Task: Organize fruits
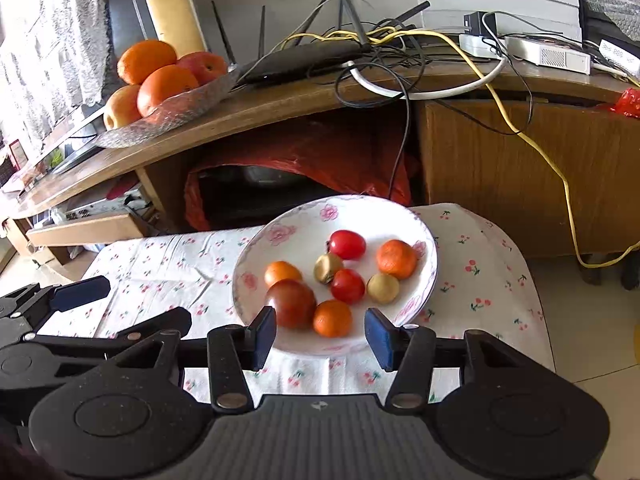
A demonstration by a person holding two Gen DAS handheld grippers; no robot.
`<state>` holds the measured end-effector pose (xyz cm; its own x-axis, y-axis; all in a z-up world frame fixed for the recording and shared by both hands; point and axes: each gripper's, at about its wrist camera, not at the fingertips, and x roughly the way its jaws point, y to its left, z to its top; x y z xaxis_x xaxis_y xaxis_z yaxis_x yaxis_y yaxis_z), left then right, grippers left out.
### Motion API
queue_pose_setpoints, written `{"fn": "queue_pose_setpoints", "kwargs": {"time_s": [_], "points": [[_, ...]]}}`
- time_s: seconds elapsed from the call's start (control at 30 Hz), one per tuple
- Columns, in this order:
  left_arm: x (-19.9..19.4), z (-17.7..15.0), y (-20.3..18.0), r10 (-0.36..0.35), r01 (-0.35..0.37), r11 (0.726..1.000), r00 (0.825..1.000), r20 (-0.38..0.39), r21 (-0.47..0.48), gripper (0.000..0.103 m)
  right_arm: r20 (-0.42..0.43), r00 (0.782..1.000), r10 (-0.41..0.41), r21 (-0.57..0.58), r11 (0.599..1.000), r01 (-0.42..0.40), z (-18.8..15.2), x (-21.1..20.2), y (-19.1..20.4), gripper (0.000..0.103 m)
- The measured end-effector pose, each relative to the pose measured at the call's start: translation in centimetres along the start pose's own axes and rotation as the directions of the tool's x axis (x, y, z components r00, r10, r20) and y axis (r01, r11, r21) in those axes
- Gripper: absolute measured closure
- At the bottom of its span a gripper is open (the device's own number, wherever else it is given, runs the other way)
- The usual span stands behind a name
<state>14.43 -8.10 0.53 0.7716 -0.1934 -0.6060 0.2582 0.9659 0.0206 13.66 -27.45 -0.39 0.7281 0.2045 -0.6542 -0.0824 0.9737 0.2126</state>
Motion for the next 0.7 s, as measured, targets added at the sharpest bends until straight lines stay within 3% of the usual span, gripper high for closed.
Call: {"fn": "queue_pose_setpoints", "kwargs": {"time_s": [0.7], "points": [[-8.1,-4.0,0.0,0.004,-0.008,0.999,0.997,-0.079,-0.051,0.000,0.051,0.999,0.010,-0.030,1.000,-0.008,-5.5,-9.0,3.9,0.050]]}}
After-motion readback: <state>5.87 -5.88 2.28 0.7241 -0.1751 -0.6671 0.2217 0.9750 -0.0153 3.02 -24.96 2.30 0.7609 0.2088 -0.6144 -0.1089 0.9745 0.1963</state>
